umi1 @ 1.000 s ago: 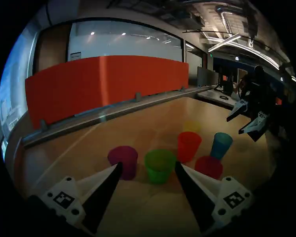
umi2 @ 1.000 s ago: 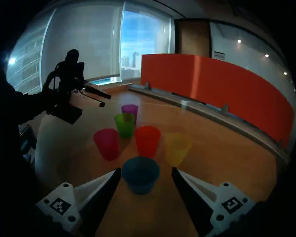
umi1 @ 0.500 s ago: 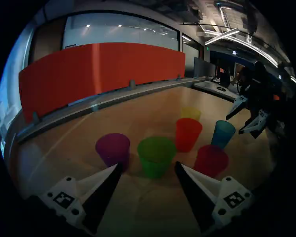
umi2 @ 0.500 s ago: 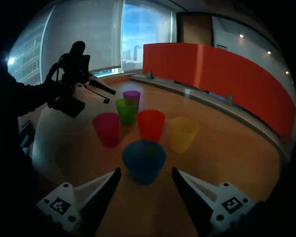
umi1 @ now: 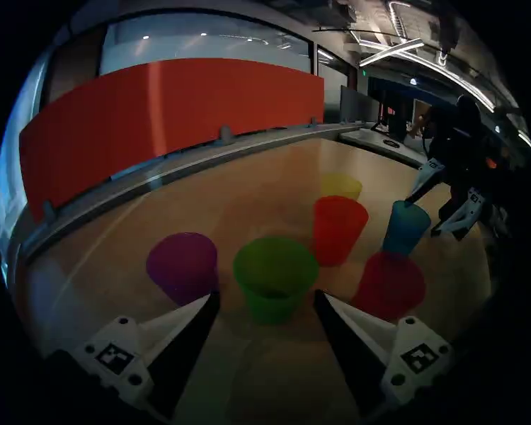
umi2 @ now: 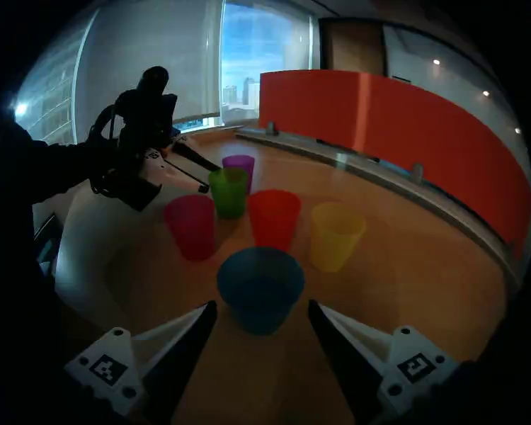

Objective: Pour water

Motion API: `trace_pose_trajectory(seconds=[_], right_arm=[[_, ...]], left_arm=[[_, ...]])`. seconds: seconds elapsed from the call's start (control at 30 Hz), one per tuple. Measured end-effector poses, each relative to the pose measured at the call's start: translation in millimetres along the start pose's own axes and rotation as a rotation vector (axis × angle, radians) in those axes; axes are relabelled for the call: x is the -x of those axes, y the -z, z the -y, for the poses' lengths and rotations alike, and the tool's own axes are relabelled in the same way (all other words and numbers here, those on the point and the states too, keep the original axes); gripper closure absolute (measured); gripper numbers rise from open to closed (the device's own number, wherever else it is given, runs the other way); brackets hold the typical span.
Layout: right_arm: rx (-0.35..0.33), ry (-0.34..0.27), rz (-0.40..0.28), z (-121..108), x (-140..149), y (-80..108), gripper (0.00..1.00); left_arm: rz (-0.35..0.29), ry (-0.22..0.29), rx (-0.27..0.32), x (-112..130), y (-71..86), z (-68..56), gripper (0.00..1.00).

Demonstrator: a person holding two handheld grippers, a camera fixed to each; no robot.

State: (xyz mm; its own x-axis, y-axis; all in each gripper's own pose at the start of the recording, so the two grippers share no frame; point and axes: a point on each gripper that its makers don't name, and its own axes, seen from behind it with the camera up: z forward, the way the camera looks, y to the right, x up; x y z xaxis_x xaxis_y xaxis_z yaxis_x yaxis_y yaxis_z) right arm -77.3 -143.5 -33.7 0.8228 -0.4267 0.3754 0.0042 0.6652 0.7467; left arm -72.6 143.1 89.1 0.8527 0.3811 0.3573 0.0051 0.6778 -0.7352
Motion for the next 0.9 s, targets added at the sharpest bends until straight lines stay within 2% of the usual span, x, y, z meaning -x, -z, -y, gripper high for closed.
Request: trace_pose_trajectory(seconds=[0.37,0.9], right_arm=[[-0.013,0.004,0.010,0.8,0.8,-8.5,0.00],[-0.025,0.011,0.013,1.8,-1.6,-18.3,0.00]], left_arm=[[0.024,-0.014,0.021,0.0,-20.3,-5.2,0.02],[0.019,-0.022,0.029,-9.3,-37.6,-8.7,0.02]])
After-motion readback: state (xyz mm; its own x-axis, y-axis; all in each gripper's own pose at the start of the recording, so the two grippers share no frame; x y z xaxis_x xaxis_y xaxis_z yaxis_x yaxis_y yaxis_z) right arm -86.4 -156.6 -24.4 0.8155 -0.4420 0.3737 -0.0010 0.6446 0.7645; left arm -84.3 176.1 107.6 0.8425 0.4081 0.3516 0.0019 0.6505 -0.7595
